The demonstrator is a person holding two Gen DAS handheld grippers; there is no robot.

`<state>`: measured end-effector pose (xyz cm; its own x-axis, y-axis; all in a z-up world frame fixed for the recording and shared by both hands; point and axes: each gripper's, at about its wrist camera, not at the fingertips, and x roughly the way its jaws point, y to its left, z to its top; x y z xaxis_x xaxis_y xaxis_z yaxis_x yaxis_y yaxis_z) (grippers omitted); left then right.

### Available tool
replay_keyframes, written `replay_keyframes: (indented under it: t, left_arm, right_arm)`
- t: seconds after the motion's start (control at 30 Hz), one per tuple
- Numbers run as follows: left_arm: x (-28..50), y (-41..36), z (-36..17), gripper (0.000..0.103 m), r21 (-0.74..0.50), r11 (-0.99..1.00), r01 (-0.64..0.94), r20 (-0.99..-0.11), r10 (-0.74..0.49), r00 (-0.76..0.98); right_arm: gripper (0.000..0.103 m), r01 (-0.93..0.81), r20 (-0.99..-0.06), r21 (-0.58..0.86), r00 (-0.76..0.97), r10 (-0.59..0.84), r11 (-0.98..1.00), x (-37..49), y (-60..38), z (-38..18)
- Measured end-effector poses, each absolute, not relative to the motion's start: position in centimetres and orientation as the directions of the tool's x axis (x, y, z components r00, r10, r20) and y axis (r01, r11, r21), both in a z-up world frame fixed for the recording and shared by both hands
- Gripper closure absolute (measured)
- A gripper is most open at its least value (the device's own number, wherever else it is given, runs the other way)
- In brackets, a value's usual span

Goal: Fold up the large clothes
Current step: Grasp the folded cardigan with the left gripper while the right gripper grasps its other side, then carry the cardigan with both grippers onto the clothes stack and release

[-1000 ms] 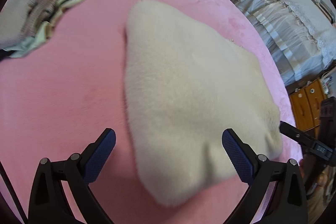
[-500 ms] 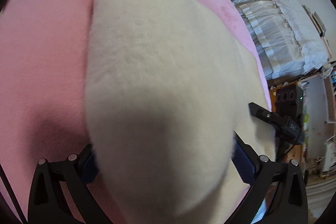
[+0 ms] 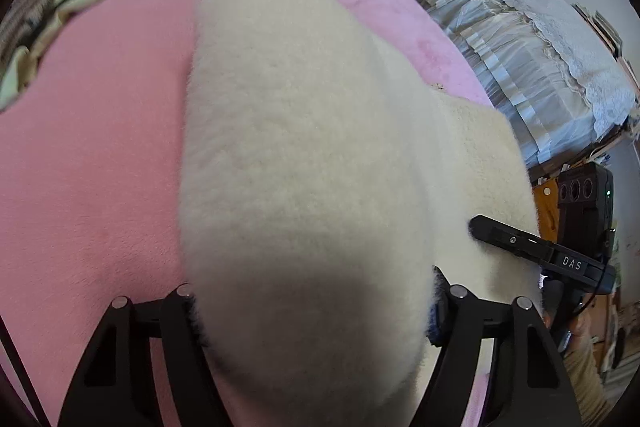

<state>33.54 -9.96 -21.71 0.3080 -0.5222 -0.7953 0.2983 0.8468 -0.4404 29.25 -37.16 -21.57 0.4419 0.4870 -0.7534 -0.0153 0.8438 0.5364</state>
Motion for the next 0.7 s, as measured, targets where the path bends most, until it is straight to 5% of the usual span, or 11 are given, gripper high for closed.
replay_keyframes:
  t: [0.3,0.7]
  left_arm:
    - [29.0,-6.9,-15.3,0.035,-0.357,0.865,0.352,-0.815,-0.473,0.334]
    - [28.9,11.2,-5.4,0.034,-0.267,0.909,0.321,-0.828,-0.387,0.406]
  right_arm:
    - [0.056,-0.028,-0.752,0.529,0.447,0.484,0.848,24.5,-31.6,-18.1]
    - [0.057,-0.122,-0.642,0.657,0.427,0.637,0.744,27.7,-15.9,-11.1]
